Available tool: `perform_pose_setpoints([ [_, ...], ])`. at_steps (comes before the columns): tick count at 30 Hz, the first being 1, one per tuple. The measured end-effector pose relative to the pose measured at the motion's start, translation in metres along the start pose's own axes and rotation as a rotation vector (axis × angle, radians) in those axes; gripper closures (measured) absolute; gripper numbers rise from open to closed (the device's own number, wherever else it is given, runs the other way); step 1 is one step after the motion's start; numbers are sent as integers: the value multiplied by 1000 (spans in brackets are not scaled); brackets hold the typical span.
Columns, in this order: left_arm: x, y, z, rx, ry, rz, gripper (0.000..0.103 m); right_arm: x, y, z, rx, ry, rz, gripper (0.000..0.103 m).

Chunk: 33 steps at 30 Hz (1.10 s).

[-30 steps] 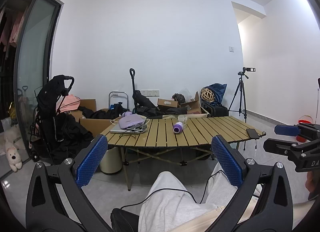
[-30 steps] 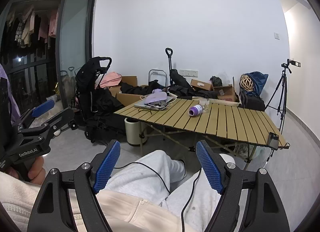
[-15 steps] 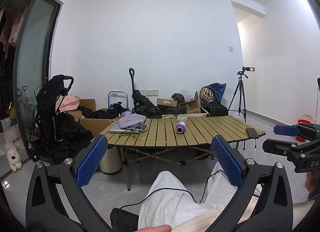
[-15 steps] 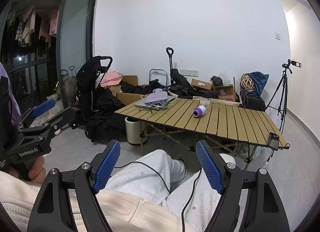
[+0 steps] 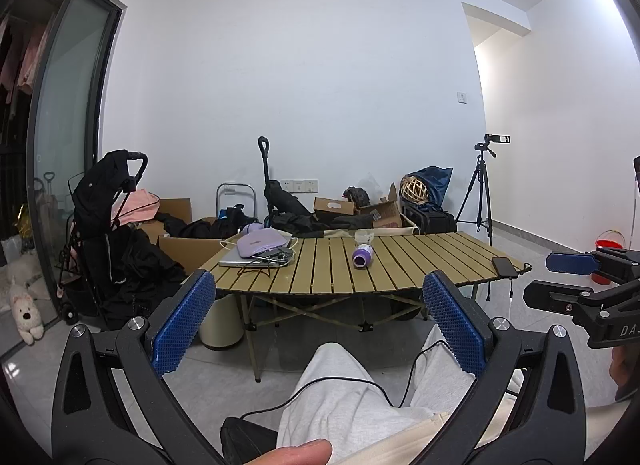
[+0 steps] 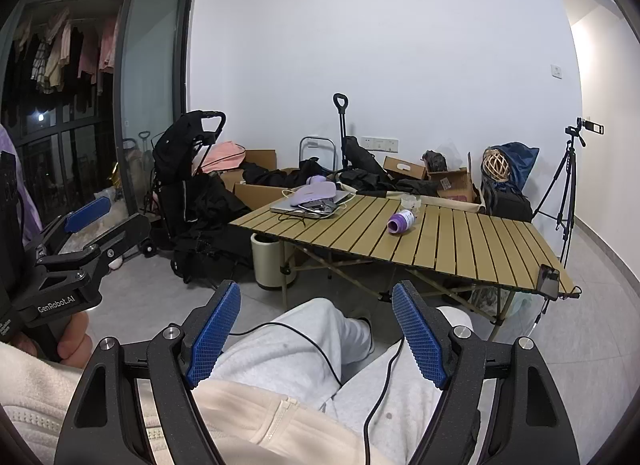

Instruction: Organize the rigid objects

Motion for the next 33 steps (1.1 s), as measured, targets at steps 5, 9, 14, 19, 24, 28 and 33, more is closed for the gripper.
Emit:
perform_pose_setpoints([
  [5,0,0,0,1,-1,0,0,0,0,0,0,0,0,20],
  [9,0,-1,0,1,-1,1,0,0,1,0,0,3,2,20],
  [14,0,0,0,1,-1,1,0,0,2,-1,-2,6,3,20],
  [19,0,0,0,1,-1,0,0,0,2,-1,-1,7,4,20],
  [24,0,0,0,0,0,0,0,0,2,-1,-2,6,4,20],
  [28,0,-1,0,1,0,0,0,1,2,-2,-3,9,6,20],
  [33,4,-2,-2,-5,10,-7,0,1,1,-4,-4,13,13,20],
])
Point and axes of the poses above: each gripper's, at about its wrist camera, not at the fingertips, and x roughly the way its jaws point, y to its left, z to its top, the point moved 9 cm from there along x, roughly the way its jaws point, and after that the axes turned 15 degrees about -z, right-handed, at the moved point
